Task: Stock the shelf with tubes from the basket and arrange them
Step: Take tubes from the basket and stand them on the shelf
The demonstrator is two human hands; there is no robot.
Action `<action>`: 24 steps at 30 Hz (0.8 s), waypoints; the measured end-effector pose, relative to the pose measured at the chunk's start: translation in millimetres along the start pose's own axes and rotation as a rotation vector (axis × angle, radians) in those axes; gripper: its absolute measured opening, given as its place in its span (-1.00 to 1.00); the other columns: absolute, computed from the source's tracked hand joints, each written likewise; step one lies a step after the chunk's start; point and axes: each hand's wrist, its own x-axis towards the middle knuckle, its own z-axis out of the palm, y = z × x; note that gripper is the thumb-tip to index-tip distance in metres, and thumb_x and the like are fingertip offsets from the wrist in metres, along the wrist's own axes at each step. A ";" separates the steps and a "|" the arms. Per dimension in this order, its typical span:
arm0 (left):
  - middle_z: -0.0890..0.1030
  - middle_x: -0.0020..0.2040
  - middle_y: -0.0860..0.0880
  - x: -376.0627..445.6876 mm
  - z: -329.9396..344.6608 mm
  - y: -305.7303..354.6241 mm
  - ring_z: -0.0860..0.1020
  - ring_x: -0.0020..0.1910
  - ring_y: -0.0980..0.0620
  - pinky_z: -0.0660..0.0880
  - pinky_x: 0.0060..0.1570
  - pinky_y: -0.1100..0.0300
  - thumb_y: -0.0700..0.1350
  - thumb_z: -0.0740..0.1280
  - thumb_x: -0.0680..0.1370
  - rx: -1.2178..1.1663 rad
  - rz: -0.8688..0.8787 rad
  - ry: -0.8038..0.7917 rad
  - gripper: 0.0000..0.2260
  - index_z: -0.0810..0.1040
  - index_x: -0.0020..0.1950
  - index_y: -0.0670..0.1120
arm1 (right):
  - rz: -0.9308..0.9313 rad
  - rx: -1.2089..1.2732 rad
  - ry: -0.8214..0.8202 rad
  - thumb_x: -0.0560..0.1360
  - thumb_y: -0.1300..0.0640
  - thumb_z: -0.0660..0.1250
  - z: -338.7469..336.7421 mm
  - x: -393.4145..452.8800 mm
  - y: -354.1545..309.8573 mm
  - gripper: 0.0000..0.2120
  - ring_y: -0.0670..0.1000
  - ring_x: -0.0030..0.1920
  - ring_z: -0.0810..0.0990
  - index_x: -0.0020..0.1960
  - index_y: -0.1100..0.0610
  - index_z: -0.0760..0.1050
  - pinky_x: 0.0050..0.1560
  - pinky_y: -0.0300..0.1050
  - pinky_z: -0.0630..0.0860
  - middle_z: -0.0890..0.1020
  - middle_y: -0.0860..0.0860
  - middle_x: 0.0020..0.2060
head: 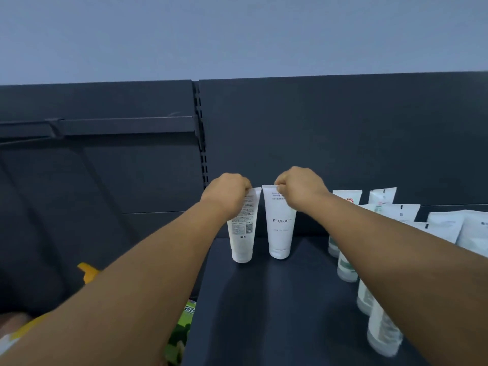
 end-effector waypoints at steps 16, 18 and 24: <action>0.37 0.42 -0.08 -39.8 -19.7 5.7 0.30 0.43 -0.08 0.22 0.38 0.04 -0.07 0.19 0.62 0.062 0.008 -0.015 -0.61 0.31 0.43 -0.14 | -0.114 -0.274 -0.080 0.61 0.04 0.15 -19.6 -39.6 -26.0 -0.62 0.09 0.47 0.21 0.39 0.13 0.28 0.39 0.03 0.17 0.41 0.02 0.34; 0.28 0.48 -0.05 -60.2 -24.5 3.7 0.16 0.52 -0.04 0.13 0.44 0.04 0.00 0.22 0.61 0.074 0.020 -0.024 -0.51 0.20 0.49 -0.12 | -0.111 -0.254 -0.098 0.61 -0.02 0.16 -23.8 -61.1 -35.8 -0.42 0.07 0.56 -0.02 0.53 0.14 0.04 0.49 0.07 0.00 0.18 0.01 0.51; 0.23 0.51 -0.04 -145.4 -33.3 0.1 0.07 0.55 -0.03 0.09 0.47 0.05 0.06 0.22 0.60 0.027 0.029 -0.081 -0.45 0.15 0.52 -0.12 | -0.109 -0.194 -0.125 0.58 -0.09 0.18 -25.3 -140.7 -61.4 -0.31 0.07 0.56 -0.02 0.56 0.14 -0.04 0.51 0.06 -0.01 0.11 0.01 0.54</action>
